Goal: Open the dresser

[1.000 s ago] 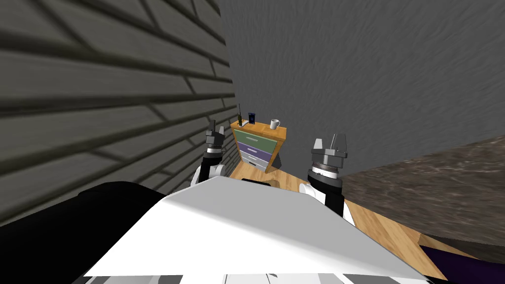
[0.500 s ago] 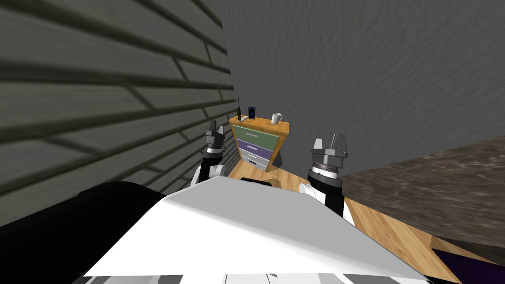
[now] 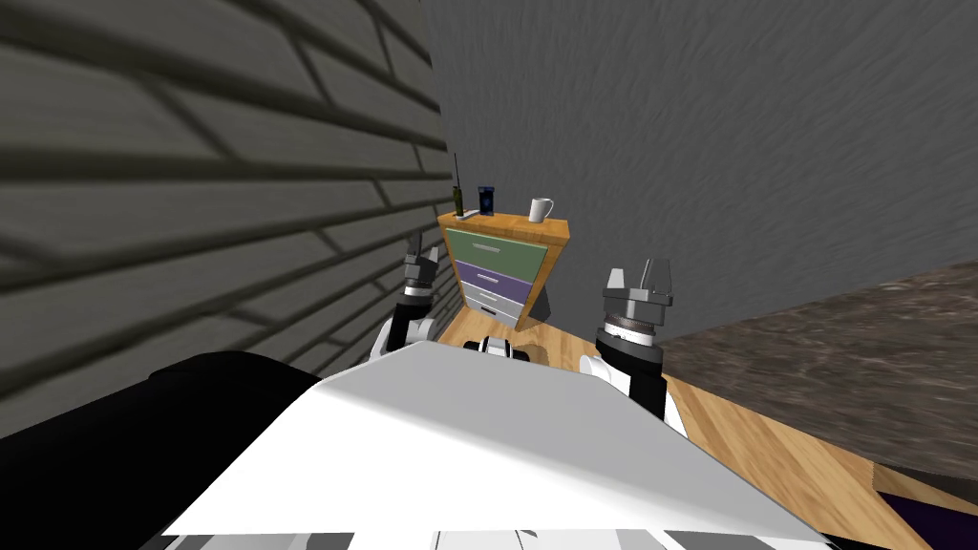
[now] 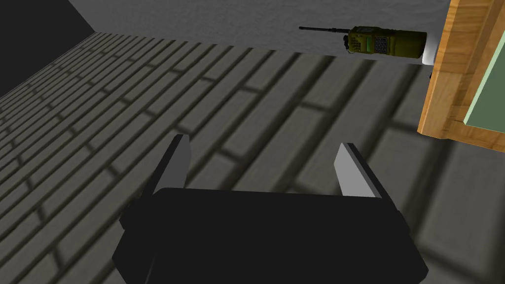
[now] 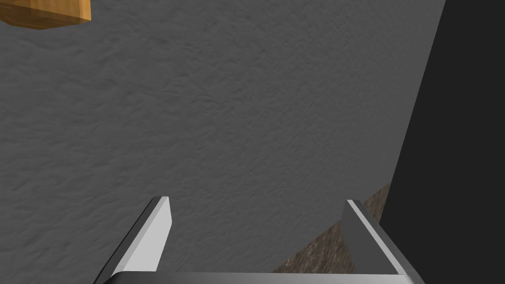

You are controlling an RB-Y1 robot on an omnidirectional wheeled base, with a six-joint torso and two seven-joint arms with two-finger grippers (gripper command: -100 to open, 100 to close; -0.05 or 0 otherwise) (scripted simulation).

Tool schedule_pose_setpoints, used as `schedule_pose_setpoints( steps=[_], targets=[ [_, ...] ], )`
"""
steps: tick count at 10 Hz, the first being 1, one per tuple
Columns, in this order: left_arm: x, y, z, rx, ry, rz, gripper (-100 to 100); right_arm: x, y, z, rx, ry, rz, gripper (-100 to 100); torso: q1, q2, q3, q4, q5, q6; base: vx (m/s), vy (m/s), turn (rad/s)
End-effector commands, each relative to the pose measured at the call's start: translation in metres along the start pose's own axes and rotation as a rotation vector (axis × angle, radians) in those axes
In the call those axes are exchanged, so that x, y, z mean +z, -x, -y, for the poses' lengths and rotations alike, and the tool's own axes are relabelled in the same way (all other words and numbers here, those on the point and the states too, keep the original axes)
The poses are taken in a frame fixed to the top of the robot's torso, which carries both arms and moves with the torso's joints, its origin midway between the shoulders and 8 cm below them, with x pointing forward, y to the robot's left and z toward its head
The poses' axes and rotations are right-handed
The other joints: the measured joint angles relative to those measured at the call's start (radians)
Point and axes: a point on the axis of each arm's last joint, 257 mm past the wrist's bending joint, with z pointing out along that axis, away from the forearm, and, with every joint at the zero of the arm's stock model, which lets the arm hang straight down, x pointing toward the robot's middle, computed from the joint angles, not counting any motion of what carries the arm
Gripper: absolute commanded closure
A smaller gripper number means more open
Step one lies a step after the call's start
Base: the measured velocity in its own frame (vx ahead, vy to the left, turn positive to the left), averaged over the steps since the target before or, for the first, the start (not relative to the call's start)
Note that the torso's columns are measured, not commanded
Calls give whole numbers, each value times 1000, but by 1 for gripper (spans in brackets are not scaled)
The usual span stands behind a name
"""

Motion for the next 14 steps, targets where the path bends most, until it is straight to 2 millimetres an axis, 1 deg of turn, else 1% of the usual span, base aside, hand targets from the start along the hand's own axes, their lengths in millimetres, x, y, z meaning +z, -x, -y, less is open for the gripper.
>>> schedule_pose_setpoints(
  steps=[1,7,10,11,12,13,14],
  targets=[
    [-6,-9,-21,13,32,-41,-100,0,0,0,0,0,0,0,0,3,-4,3,0,0,36,3,-35],
    [-25,-25,-88,18,135,-85,-100,0,0,0,0,0,0,0,0,5,-5,4,0,0,46,4,-41],
    [-37,-34,-122,17,191,-102,-100,0,0,0,0,0,0,0,0,5,-5,4,0,0,54,3,-47],
    [-44,-37,-138,16,219,-108,-100,0,0,0,0,0,0,0,0,5,-5,4,0,0,44,-4,-36],
    [-48,-40,-146,16,232,-113,-100,0,0,0,0,0,0,0,-1,5,-4,5,0,0,47,2,-36],
    [-49,-40,-148,16,238,-113,-100,0,0,0,0,0,0,0,0,5,-4,5,0,0,36,3,-16],
    [-54,-43,-158,15,255,-118,-100,0,0,0,0,0,0,0,0,5,-4,5,0,0,28,0,-26]
  ],
)
